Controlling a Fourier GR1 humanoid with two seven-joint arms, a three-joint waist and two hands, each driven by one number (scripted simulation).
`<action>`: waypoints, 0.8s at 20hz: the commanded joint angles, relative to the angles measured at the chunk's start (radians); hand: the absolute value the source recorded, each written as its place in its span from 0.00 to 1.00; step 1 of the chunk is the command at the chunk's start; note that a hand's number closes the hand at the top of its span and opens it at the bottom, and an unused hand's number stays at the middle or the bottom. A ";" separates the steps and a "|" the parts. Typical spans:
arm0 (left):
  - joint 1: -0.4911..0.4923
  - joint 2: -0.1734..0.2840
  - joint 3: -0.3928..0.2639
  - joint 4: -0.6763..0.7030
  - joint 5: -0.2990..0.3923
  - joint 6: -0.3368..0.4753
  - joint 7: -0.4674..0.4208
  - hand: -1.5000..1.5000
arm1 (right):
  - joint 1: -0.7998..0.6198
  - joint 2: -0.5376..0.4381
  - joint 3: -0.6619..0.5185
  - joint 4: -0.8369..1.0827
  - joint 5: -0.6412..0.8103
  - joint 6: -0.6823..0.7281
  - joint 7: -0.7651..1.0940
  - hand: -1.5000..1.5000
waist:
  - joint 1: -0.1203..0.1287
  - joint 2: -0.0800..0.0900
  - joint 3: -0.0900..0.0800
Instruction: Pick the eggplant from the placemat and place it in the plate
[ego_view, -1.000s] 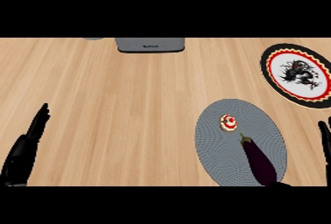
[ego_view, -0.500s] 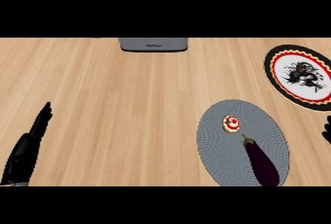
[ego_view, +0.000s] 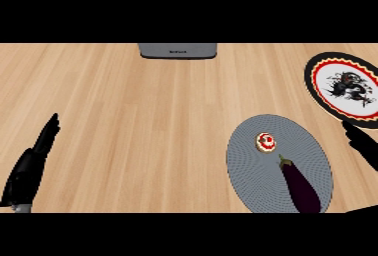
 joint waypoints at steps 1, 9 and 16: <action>0.008 0.016 0.024 -0.064 0.010 -0.027 0.053 0.50 | -0.084 -0.002 0.074 0.074 0.033 0.071 0.075 0.00 | 0.003 -0.001 0.001; 0.011 -0.042 0.026 -0.016 -0.034 -0.016 0.011 0.50 | -0.158 -0.035 0.101 0.321 0.097 0.276 -0.045 0.00 | -0.003 -0.001 0.001; 0.056 -0.044 0.082 -0.046 -0.064 -0.063 -0.012 0.50 | -0.250 0.091 0.135 0.467 0.214 0.325 -0.088 0.00 | -0.002 -0.001 0.001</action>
